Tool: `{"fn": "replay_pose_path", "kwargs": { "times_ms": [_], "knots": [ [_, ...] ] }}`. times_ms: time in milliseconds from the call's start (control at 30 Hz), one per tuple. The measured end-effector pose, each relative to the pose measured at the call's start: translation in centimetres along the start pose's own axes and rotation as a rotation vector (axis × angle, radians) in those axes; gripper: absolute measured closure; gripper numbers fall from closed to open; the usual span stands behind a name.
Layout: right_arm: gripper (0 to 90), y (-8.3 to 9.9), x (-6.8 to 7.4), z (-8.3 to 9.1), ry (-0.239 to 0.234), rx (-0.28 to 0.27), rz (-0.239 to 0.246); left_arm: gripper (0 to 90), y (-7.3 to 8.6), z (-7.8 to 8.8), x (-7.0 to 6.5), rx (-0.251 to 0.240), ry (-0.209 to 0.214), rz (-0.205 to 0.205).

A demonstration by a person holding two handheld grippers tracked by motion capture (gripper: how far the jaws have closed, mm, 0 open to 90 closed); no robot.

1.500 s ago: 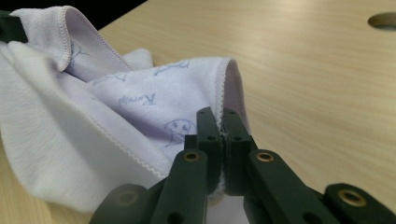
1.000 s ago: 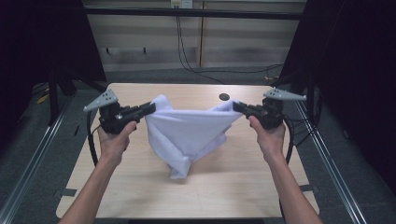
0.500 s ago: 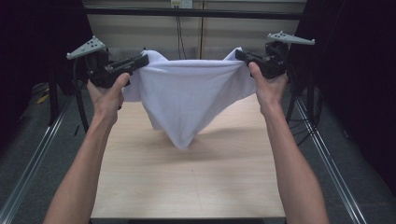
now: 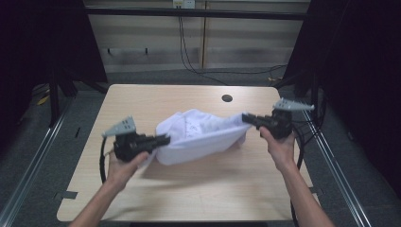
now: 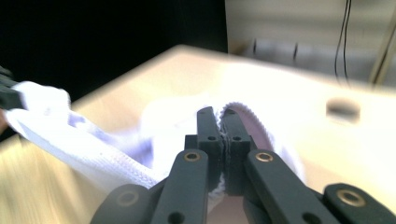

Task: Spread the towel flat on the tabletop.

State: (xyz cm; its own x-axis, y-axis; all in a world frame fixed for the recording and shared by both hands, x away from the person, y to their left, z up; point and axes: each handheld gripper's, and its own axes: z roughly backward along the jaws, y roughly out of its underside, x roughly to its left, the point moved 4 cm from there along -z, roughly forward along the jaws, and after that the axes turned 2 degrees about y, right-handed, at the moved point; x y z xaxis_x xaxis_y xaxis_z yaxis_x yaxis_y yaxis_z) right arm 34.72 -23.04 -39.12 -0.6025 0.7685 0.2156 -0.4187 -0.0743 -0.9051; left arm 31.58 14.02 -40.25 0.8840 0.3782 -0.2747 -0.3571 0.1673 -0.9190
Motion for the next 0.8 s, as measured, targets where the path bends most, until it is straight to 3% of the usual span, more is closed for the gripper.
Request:
{"fn": "replay_pose_path", "kwargs": {
  "times_ms": [33,67,100,167,300,433,467,533,567,600,633,667,700,800],
  "knots": [
    [88.8,1.5,-0.1,-0.1,0.004,0.037,0.000,84.6,2.9,-0.8,-0.8,0.055,0.052,0.061],
    [88.8,1.5,-0.1,-0.1,0.004,0.037,0.000,84.1,2.9,-0.8,-0.8,0.055,0.052,0.061],
    [88.8,4.0,-0.4,-0.4,0.015,0.106,0.012,82.9,4.9,-1.6,-1.8,0.118,0.086,0.053],
    [88.8,5.3,-0.9,-0.4,0.023,0.131,0.008,81.2,5.7,-1.9,-2.3,0.120,0.104,0.062],
    [88.7,7.0,-2.2,-0.2,0.052,0.132,-0.018,75.3,6.1,-1.7,-2.3,0.129,0.125,0.057],
    [88.7,8.3,-3.6,0.0,0.094,0.146,-0.041,71.4,6.4,-0.7,-1.7,0.115,0.119,0.070],
    [82.7,8.7,-4.2,0.6,0.115,0.166,-0.063,71.5,6.5,-0.3,-1.4,0.118,0.111,0.073],
    [63.8,8.9,-3.4,1.2,0.092,0.199,-0.079,73.8,6.8,0.9,-0.2,0.111,0.060,0.071],
    [59.2,9.0,-3.0,1.4,0.098,0.214,-0.069,74.7,6.8,1.3,0.5,0.109,0.037,0.077],
    [59.2,9.0,-3.0,1.4,0.098,0.214,-0.069,76.2,6.8,1.3,0.5,0.109,0.037,0.077],
    [55.8,9.4,-1.8,2.4,0.093,0.209,-0.049,77.7,7.1,1.7,2.3,0.115,-0.014,0.105],
    [54.4,9.6,-1.5,2.8,0.088,0.203,-0.054,79.1,7.4,1.9,3.3,0.123,-0.050,0.116],
    [54.4,9.6,-1.5,2.8,0.088,0.203,-0.054,79.8,7.4,1.9,3.3,0.123,-0.050,0.116],
    [50.9,10.2,-1.4,4.6,0.105,0.180,-0.074,77.6,8.8,1.7,6.2,0.153,-0.138,0.158]
  ]
}}
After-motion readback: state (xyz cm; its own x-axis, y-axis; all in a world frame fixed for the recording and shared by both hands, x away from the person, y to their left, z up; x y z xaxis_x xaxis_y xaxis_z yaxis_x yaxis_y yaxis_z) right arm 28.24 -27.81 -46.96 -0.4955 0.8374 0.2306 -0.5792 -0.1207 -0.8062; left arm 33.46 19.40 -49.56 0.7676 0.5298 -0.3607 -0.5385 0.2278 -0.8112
